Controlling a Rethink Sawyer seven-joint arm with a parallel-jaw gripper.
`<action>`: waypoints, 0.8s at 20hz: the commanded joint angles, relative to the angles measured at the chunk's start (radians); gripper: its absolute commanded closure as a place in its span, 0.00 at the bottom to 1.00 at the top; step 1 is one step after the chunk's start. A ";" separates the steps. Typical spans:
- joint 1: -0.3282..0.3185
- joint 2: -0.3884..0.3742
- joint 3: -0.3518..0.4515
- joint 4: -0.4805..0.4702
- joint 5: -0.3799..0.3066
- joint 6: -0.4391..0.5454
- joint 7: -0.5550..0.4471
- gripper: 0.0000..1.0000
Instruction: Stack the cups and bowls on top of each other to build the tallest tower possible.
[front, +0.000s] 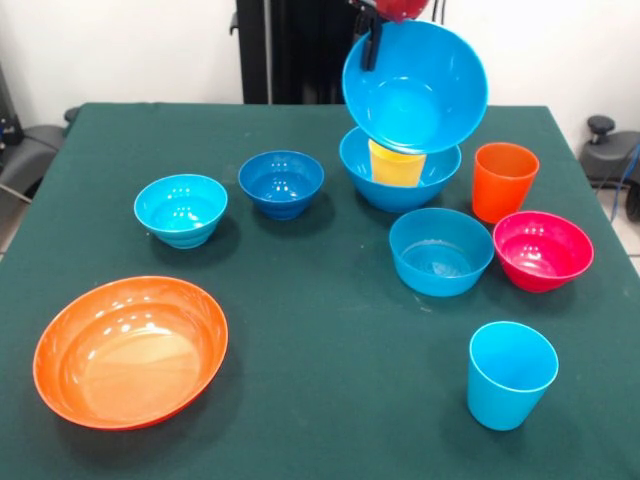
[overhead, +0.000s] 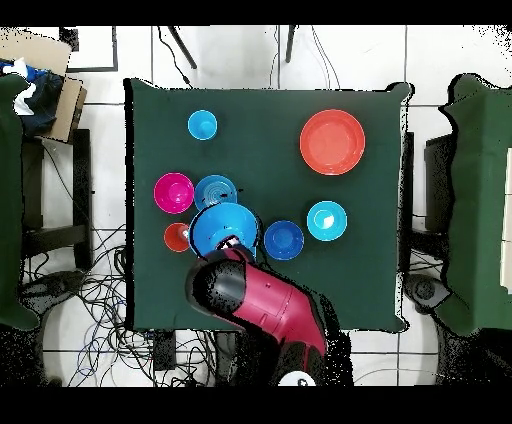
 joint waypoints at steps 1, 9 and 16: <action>0.003 0.030 0.101 0.010 -0.051 -0.015 0.067 1.00; 0.020 0.055 0.091 -0.017 -0.048 -0.030 0.088 1.00; 0.007 0.099 0.088 -0.060 -0.057 -0.068 0.078 1.00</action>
